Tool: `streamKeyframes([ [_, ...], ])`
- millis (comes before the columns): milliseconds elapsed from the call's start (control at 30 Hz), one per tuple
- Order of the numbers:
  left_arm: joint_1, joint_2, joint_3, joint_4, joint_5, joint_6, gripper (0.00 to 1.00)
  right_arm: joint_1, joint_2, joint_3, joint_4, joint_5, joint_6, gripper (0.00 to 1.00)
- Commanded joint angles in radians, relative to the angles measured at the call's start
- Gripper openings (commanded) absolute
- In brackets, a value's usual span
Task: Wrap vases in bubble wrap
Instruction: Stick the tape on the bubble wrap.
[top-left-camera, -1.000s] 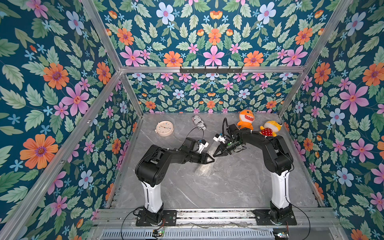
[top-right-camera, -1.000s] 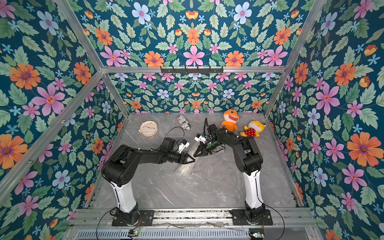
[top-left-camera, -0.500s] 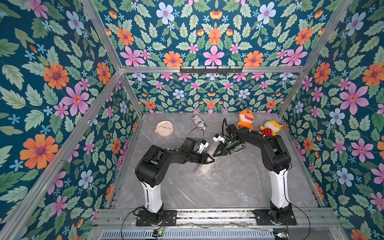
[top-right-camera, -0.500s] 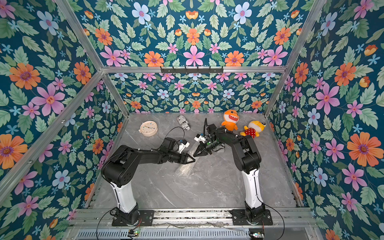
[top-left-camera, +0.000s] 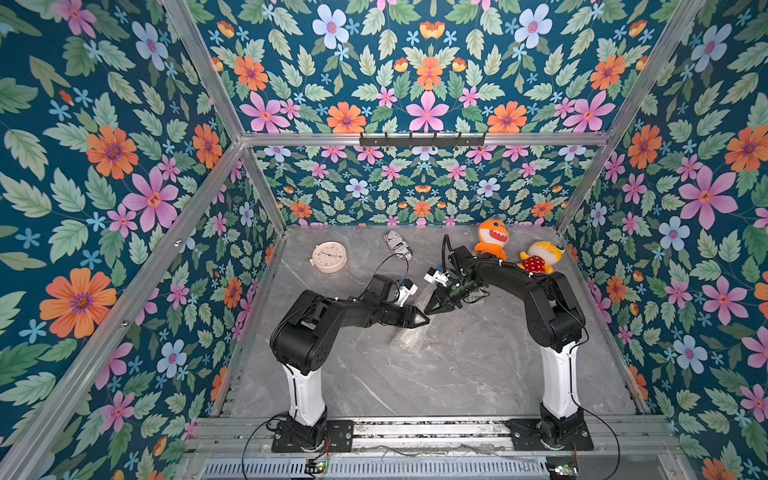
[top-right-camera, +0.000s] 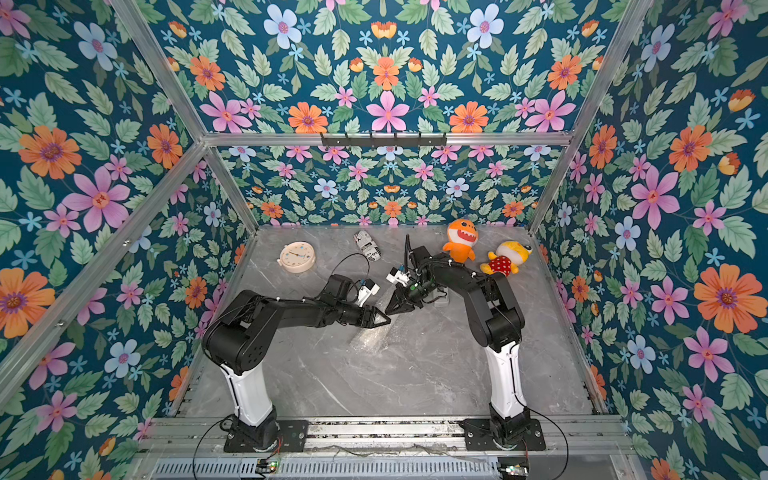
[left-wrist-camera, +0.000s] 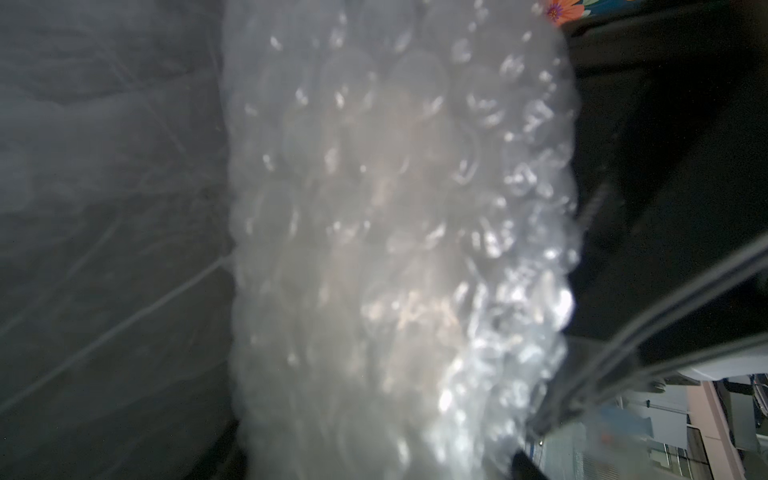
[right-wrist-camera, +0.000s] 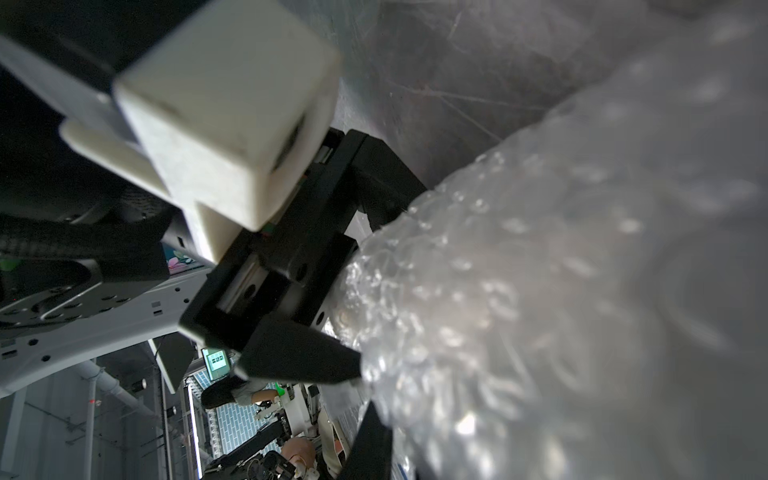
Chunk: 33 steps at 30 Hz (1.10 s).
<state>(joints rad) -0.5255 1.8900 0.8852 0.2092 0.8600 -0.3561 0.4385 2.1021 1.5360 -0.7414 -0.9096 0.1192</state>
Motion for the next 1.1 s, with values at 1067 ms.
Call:
streamKeyframes([
  [1067,-0.007,0.004,-0.011,-0.136,-0.030,0.002,0.00,0.005,-0.195,-0.019,-0.030,0.253,0.028,0.52],
])
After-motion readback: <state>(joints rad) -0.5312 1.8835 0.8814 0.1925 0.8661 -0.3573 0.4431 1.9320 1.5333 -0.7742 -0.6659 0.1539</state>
